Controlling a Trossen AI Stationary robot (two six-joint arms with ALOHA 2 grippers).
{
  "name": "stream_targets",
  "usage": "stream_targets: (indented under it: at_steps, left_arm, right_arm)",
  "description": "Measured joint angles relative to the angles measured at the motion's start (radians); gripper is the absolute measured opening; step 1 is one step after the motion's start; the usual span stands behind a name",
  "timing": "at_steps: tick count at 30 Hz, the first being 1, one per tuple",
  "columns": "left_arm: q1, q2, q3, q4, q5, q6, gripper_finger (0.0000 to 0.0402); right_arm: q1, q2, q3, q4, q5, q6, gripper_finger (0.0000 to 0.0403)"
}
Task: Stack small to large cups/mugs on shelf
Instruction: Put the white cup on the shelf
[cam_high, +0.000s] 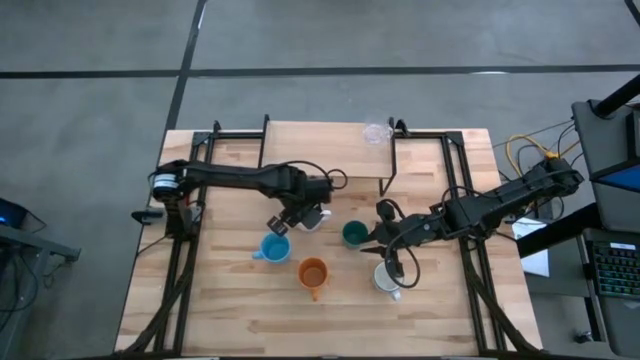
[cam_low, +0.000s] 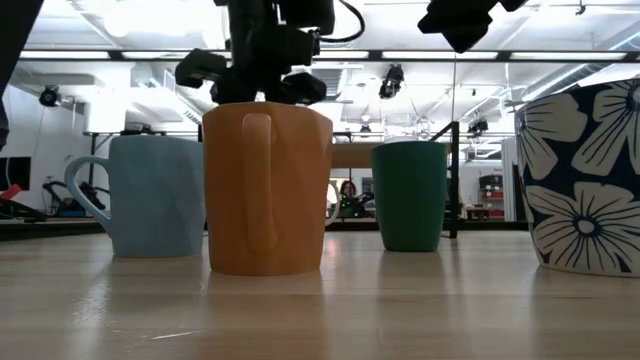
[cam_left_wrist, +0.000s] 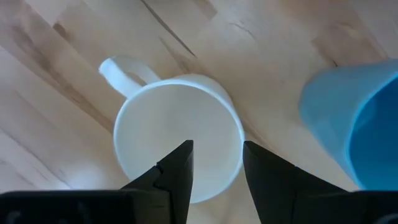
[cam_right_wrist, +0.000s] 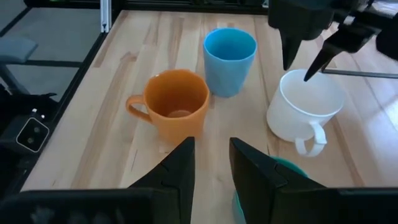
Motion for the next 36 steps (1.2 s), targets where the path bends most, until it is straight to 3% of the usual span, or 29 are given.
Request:
stream_targets:
  at_steps: [22,26,32,36]
  left_arm:
    - [0.028,0.013,0.002,0.060,-0.005,-0.114,0.0129]
    - [0.036,0.013,0.002,0.059,-0.005,-0.129,0.0160]
    - [0.037,0.013,0.002,0.061,-0.012,-0.177,0.0238]
    - [0.037,0.013,-0.001,0.061,-0.099,-0.218,0.0286]
  right_arm:
    - [0.000,0.001,-0.006,0.001,0.000,0.002,0.0093]
    - [0.000,0.001,-0.007,0.001,0.000,0.002,0.0093]
    - [0.000,0.001,-0.008,0.001,0.000,0.002,0.0093]
    - [0.000,0.001,-0.010,0.001,0.000,0.002,0.0093]
